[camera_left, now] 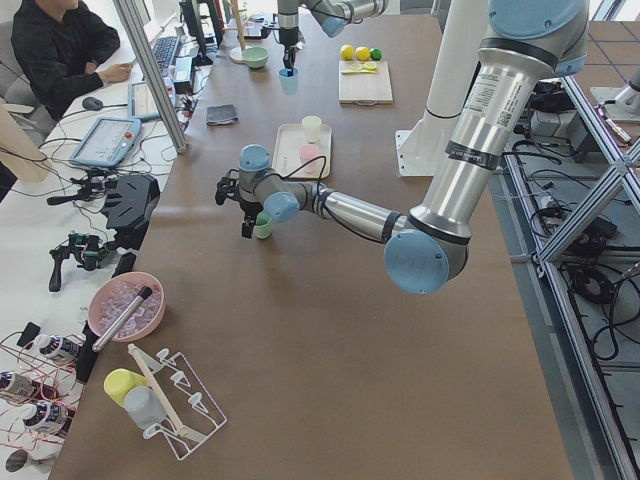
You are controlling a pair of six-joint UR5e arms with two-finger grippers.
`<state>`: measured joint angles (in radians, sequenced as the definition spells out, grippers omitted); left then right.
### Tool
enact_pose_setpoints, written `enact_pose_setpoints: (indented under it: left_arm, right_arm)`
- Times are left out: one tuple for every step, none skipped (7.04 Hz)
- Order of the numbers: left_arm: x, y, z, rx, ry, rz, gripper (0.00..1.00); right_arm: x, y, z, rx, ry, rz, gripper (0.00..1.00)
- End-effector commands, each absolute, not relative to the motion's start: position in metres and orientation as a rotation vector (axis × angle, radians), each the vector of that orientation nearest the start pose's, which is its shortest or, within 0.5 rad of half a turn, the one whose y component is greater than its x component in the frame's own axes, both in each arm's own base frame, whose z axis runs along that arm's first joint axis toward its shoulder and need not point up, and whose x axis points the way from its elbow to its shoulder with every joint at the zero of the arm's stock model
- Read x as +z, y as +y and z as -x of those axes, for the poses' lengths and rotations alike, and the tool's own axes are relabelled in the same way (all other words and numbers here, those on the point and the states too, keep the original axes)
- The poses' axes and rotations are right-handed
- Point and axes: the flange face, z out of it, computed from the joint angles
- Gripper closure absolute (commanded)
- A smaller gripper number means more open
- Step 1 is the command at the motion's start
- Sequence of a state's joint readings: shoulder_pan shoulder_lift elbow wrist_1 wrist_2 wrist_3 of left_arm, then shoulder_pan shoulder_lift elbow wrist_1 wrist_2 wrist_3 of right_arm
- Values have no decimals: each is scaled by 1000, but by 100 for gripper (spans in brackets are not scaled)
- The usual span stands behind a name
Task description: Place all cups on tray
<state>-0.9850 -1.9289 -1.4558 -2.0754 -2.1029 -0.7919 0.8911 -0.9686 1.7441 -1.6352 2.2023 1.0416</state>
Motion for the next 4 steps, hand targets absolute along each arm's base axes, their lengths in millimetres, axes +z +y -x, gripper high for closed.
enact_pose_setpoints:
  left_arm:
    - [477,-585,-303,17,850,-238,80]
    - [473,-583,-314,-6,851,-230,100]
    - [461,-584,-322,-23,861,-236,100]
    - [440,-591,-327,-16,877,-244,100]
  right_arm:
    - [225,-552,359,100,-918,2,100]
    - [221,-555,369,96,-913,4,100]
    - [215,-568,382,96,-903,12,100]
    - [215,-579,391,100,-893,15,100]
